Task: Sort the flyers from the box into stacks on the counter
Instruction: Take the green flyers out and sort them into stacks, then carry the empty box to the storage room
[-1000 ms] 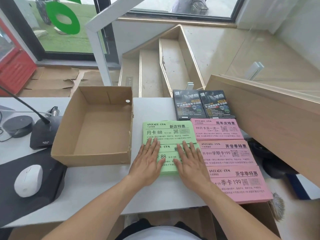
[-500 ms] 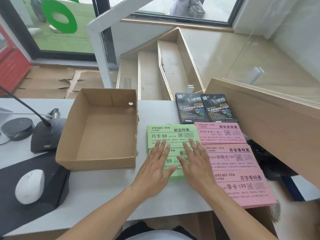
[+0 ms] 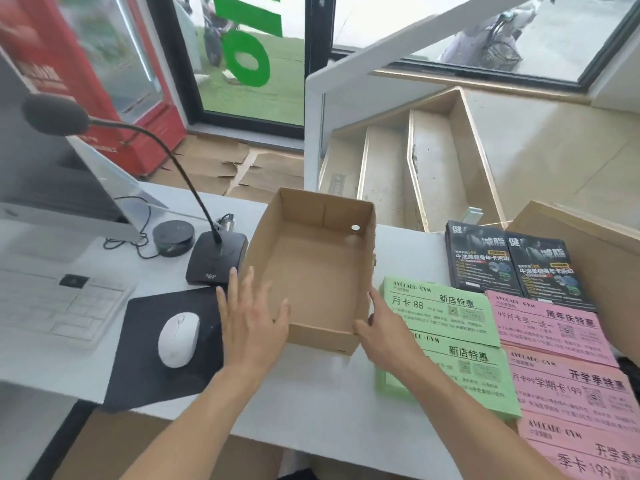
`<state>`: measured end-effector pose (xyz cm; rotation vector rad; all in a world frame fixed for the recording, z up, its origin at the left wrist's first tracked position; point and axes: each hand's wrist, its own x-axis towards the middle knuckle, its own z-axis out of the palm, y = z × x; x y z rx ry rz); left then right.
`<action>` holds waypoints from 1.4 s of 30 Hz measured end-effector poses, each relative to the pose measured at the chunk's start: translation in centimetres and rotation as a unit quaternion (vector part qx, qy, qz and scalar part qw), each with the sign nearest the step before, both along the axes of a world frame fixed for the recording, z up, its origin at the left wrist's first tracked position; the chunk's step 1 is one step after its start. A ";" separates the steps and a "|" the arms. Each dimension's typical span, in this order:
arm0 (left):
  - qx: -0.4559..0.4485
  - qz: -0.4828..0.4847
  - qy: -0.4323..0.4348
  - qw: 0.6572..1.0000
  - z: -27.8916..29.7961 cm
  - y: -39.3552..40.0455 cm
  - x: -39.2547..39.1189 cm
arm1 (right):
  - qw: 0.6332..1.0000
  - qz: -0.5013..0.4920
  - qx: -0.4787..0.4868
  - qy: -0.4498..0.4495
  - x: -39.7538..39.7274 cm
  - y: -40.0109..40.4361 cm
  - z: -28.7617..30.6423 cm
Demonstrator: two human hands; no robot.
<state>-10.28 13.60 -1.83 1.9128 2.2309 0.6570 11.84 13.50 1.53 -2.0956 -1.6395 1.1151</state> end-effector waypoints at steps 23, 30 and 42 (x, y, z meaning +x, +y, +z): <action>0.217 0.269 -0.082 0.935 4.5 -32.4 4.2 | 0.935 0.275 0.176 0.136 0.5 -21.7 1.1; 0.248 0.505 -0.216 0.798 3.5 -48.2 0.1 | 0.848 0.510 0.071 0.129 -8.8 -29.0 0.6; 0.244 0.736 -0.298 0.557 -1.7 -78.2 -8.2 | 0.691 0.717 -0.022 0.084 -29.9 -52.6 -2.1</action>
